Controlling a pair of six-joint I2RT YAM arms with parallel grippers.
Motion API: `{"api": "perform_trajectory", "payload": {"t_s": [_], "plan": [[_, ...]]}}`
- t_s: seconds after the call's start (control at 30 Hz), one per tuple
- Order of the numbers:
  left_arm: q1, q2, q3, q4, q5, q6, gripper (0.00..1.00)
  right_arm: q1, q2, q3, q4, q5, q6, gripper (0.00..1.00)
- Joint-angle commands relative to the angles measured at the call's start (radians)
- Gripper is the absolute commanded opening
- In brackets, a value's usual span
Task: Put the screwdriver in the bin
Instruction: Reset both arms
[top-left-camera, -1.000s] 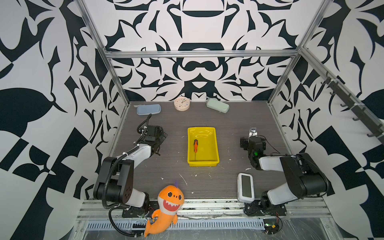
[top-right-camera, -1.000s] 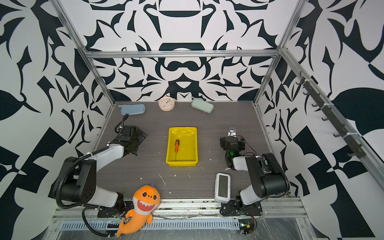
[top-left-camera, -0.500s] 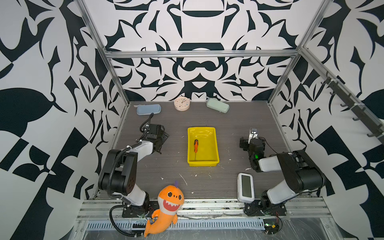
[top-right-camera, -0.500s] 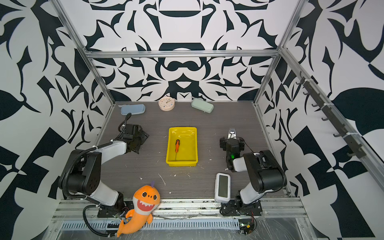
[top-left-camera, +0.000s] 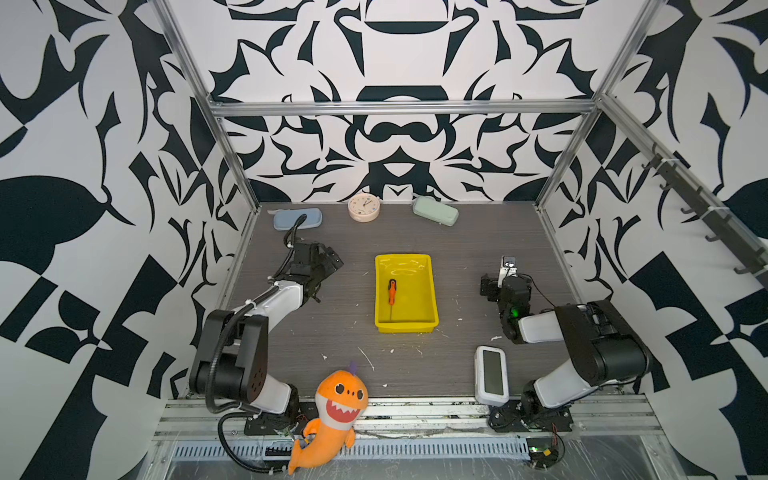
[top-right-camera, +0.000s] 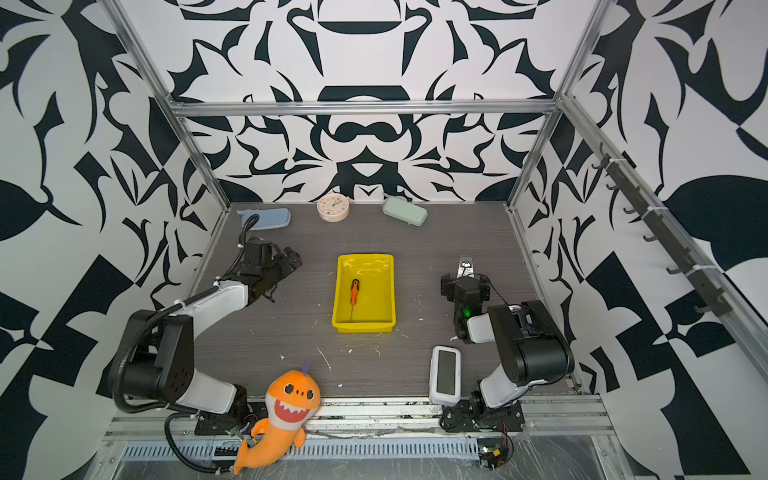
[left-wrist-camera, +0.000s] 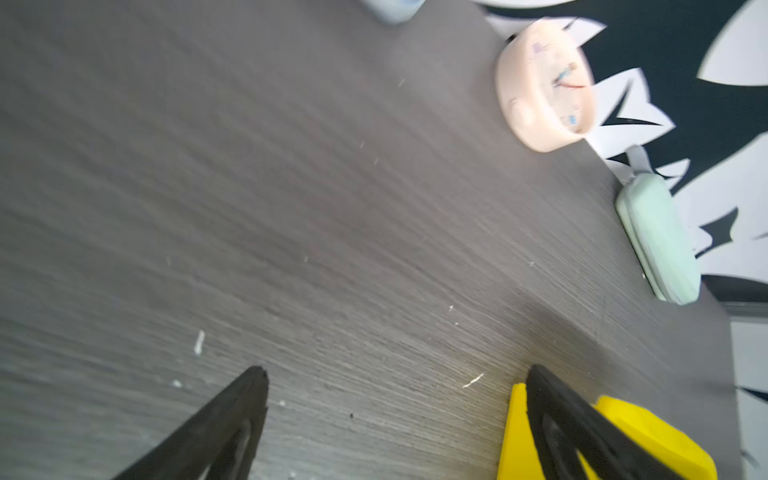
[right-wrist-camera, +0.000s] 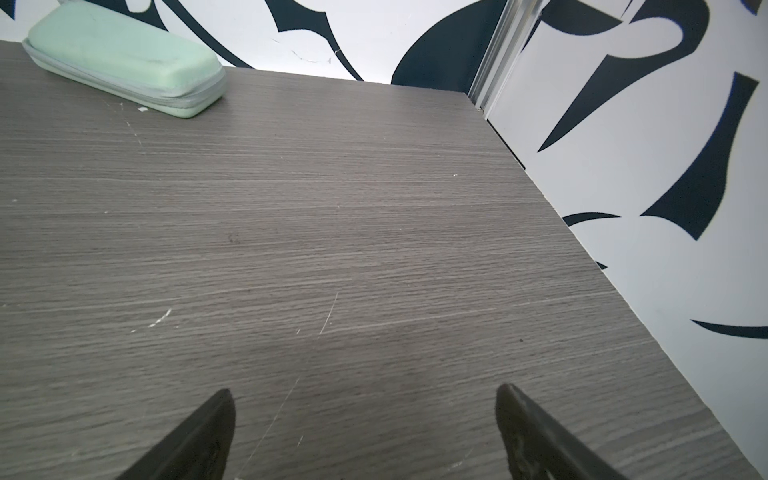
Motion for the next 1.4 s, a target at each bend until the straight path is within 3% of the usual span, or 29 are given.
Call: {"api": "perform_trajectory", "payload": {"t_s": [0.0, 0.27, 0.37, 0.43, 0.53, 0.73, 0.83, 1.03, 1.13, 1.2, 1.27, 1.3, 1.37], "plan": [[0.005, -0.04, 0.021, -0.052, -0.145, 0.165, 1.0, -0.001, -0.014, 0.012, 0.026, 0.0, 0.008, 1.0], [0.005, -0.091, -0.045, -0.026, -0.405, 0.261, 1.0, -0.002, -0.014, 0.013, 0.026, 0.0, 0.008, 1.0], [0.005, -0.128, -0.095, 0.021, -0.408, 0.314, 1.0, 0.0, -0.014, 0.012, 0.028, -0.001, 0.008, 1.0], [0.005, -0.136, -0.171, 0.15, -0.455, 0.327, 1.0, -0.001, -0.014, 0.013, 0.028, -0.001, 0.008, 1.0], [0.003, -0.17, -0.201, 0.185, -0.422, 0.378, 1.0, -0.002, -0.016, 0.01, 0.032, 0.001, 0.007, 1.0], [0.003, -0.222, -0.262, 0.277, -0.541, 0.449, 0.99, -0.001, -0.016, 0.008, 0.033, 0.002, 0.007, 1.0], [0.003, -0.219, -0.402, 0.571, -0.495, 0.575, 1.0, -0.002, -0.015, 0.008, 0.034, 0.003, 0.007, 1.0], [0.003, -0.113, -0.415, 0.642, -0.405, 0.682, 0.99, -0.002, -0.015, 0.007, 0.034, 0.003, 0.007, 1.0], [0.025, 0.035, -0.448, 0.885, -0.417, 0.739, 1.0, -0.001, -0.014, 0.008, 0.034, 0.004, 0.004, 1.0], [0.041, 0.092, -0.464, 0.989, -0.486, 0.729, 1.0, -0.002, -0.014, 0.008, 0.032, 0.004, 0.005, 1.0], [0.08, 0.024, -0.474, 0.882, -0.387, 0.67, 1.0, -0.001, -0.014, 0.008, 0.033, 0.005, 0.004, 1.0], [0.121, 0.017, -0.487, 0.891, -0.308, 0.646, 1.0, 0.0, -0.013, 0.008, 0.034, 0.004, 0.005, 1.0], [0.197, 0.069, -0.517, 0.99, -0.27, 0.566, 1.0, -0.002, -0.014, 0.007, 0.034, 0.005, 0.005, 1.0]]}}
